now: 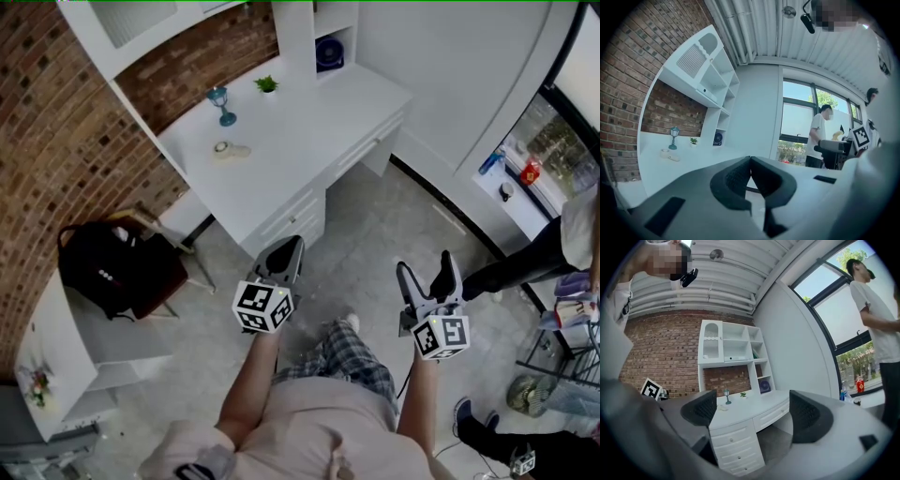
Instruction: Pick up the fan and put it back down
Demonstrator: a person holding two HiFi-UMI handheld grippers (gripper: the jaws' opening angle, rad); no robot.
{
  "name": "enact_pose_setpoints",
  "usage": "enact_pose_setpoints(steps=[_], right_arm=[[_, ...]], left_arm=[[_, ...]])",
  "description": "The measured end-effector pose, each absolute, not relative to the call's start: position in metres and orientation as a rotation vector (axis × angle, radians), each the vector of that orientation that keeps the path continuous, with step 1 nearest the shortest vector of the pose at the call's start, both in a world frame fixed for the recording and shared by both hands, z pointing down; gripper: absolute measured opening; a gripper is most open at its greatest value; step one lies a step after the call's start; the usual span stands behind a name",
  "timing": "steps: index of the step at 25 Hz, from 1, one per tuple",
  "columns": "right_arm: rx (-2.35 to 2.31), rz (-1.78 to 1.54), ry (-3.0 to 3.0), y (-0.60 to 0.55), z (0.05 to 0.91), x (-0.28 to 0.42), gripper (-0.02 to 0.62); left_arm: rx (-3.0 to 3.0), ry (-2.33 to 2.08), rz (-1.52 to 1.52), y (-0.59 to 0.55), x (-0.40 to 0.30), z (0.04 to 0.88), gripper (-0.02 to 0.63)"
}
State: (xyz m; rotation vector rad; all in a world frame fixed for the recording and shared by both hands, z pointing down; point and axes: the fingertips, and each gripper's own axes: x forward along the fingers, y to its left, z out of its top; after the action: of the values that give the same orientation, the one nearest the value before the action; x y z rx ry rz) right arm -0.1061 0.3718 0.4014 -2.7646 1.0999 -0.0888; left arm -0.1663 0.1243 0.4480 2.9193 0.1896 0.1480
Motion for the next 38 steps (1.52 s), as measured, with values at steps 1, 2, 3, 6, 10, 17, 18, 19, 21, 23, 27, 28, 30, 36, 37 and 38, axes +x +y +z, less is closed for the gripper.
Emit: enact_pose_setpoints(steps=[1,2,3,6,10,17,18,19,21,23,27,28,30,36,37,38], right_arm=[[-2.766,-0.088,1.097,0.372,0.4,-0.102,0.476],[-2.766,-0.087,1.097,0.372,0.4,-0.098,0.476],[-2.766,-0.087,1.099,0.371,0.4,-0.094,0.476],[-2.761,-0.086,1.113,0.367,0.402,-0.08,0.476],[-2.75,-0.086,1.137,0.356,0.404,-0.051,0.476],[-2.712,-0.048,1.167,0.334,0.406,0.016,0.475],[-2.706,-0.032,1.183,0.326,0.404,0.031,0.475],[-2.699,-0.022,1.201,0.318,0.404,0.046,0.475],[-2.681,-0.017,1.25,0.3,0.409,0.083,0.475],[-2.661,-0.013,1.32,0.278,0.413,0.125,0.475],[-2.572,-0.04,1.479,0.218,0.404,0.216,0.474],[-2.552,-0.047,1.521,0.202,0.401,0.235,0.475],[-2.512,-0.059,1.61,0.169,0.396,0.272,0.474],[-2.375,-0.144,1.864,0.082,0.398,0.341,0.474],[-2.35,-0.156,1.9,0.069,0.4,0.349,0.474],[-2.327,-0.169,1.932,0.057,0.401,0.356,0.474]], left_arm=[[2.919,0.197,0.147,0.126,-0.162,0.447,0.028],[2.919,0.201,0.147,0.127,-0.158,0.446,0.028],[2.919,0.202,0.15,0.126,-0.154,0.447,0.028],[2.922,0.185,0.154,0.12,-0.141,0.451,0.028],[2.929,0.151,0.144,0.108,-0.116,0.449,0.028],[2.943,0.101,0.112,0.09,-0.06,0.452,0.028],[2.948,0.087,0.102,0.084,-0.048,0.452,0.028],[2.95,0.069,0.094,0.077,-0.035,0.454,0.028],[2.95,0.016,0.081,0.063,-0.008,0.459,0.028],[2.949,-0.049,0.07,0.047,0.026,0.465,0.028],[2.941,-0.191,0.07,0.004,0.102,0.458,0.028],[2.938,-0.226,0.067,-0.007,0.118,0.454,0.028],[2.928,-0.302,0.063,-0.03,0.148,0.449,0.028],[2.87,-0.548,0.088,-0.089,0.191,0.449,0.028],[2.864,-0.585,0.089,-0.097,0.194,0.449,0.028],[2.857,-0.623,0.09,-0.104,0.195,0.449,0.028]])
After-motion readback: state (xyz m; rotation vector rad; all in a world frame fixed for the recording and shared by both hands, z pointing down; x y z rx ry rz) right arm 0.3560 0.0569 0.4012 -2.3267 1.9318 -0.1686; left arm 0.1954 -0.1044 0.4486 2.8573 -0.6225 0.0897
